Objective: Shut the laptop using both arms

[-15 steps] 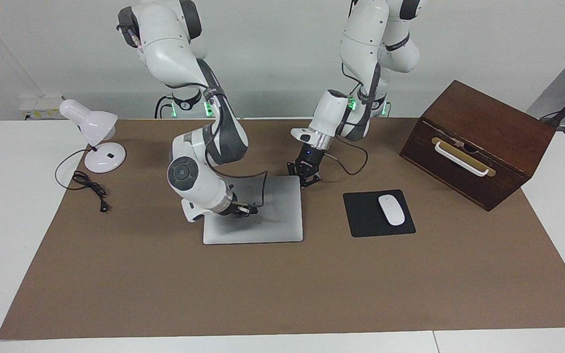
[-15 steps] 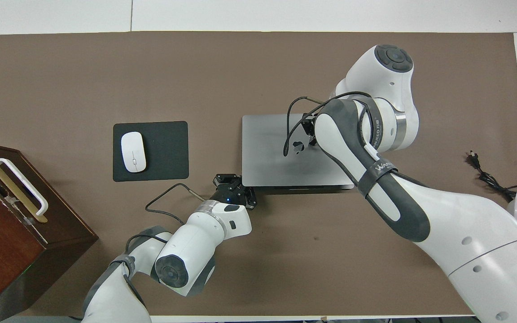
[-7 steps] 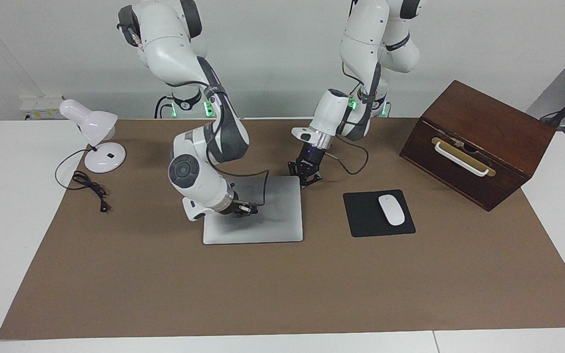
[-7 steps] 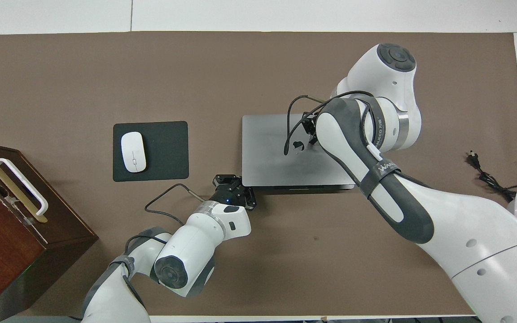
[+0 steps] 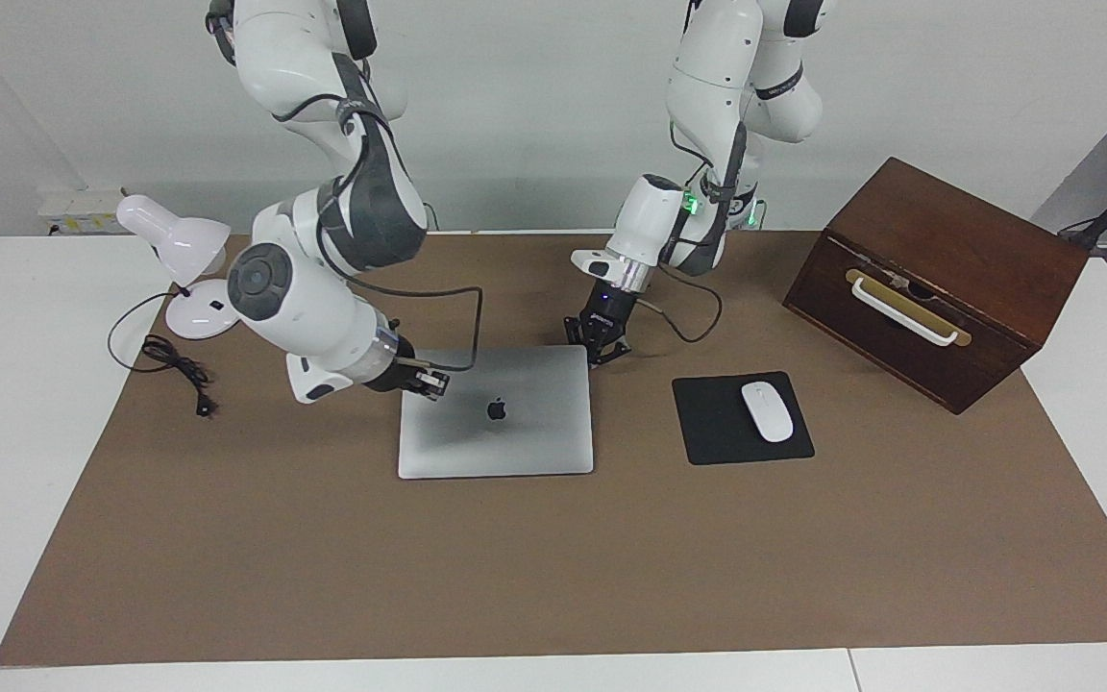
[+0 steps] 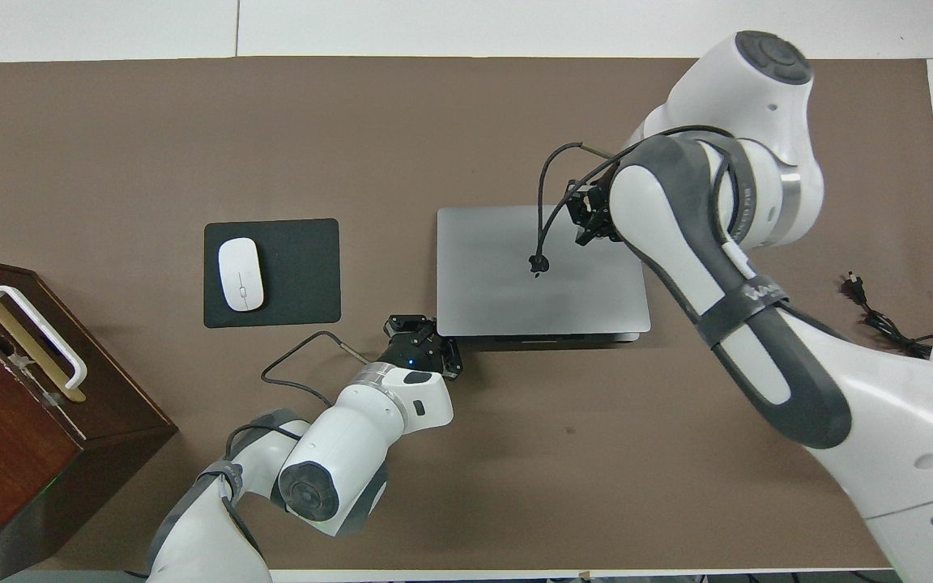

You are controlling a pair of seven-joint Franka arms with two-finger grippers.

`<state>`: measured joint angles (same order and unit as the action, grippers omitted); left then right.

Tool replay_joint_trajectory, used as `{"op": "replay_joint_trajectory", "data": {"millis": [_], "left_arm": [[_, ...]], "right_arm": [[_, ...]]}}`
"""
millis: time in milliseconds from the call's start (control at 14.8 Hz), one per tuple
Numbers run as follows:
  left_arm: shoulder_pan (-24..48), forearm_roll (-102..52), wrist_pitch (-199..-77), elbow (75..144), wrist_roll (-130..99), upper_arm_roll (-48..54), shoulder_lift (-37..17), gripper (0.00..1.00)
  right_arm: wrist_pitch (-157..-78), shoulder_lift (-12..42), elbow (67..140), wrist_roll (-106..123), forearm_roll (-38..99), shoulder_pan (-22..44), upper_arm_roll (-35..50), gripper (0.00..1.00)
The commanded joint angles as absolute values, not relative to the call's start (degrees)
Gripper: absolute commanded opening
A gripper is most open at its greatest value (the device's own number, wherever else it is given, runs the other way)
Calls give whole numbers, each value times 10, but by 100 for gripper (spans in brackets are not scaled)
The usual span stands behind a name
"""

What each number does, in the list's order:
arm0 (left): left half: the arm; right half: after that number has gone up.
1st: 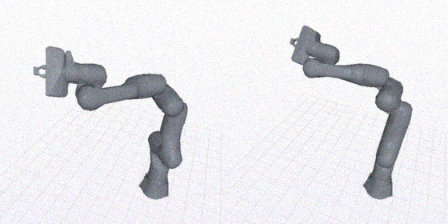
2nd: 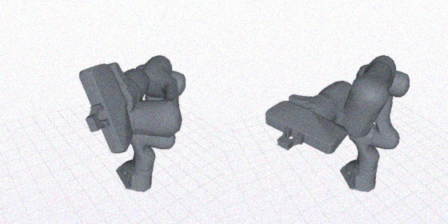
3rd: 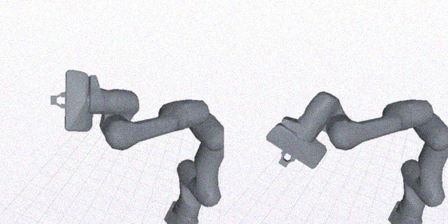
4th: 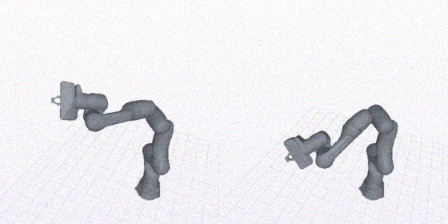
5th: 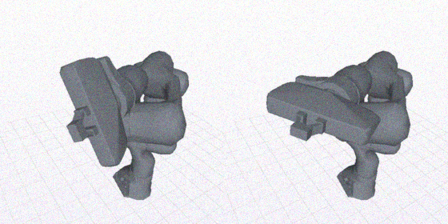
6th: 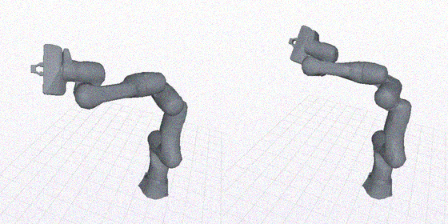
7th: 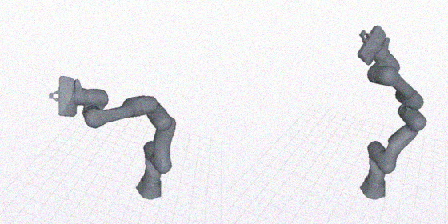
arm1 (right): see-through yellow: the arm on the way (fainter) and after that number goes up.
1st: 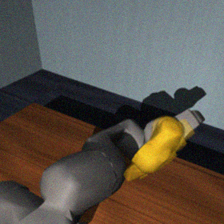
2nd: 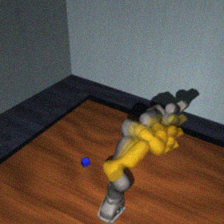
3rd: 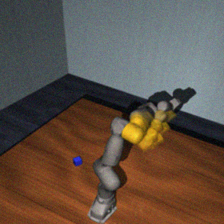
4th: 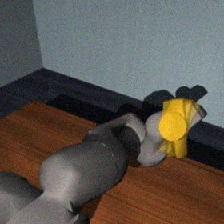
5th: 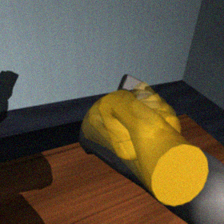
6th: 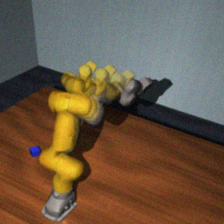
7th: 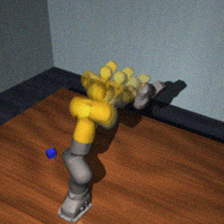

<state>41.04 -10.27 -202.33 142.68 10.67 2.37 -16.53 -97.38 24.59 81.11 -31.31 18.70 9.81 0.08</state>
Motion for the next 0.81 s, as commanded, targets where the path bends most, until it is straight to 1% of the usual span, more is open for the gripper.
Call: {"op": "replay_joint_trajectory", "data": {"millis": [0,203,338,608,676,743], "left_arm": [[416,-102,-2007,1461,107,15,-174,0],[416,-107,-2007,1459,85,16,-159,0],[415,-107,-2007,1460,67,16,-142,0],[406,-108,-1986,1475,65,16,-102,0],[404,-107,-1959,1478,64,16,-83,0],[398,-108,-1926,1478,62,16,-57,0]], "right_arm": [[-948,232,787,-316,150,92,3,0],[-946,213,771,-288,64,92,4,0],[-946,193,770,-206,18,84,-3,0],[-946,150,771,-63,8,20,-5,0],[-944,141,775,-55,8,10,-5,6],[-935,132,777,-49,8,4,-5,16]]}}
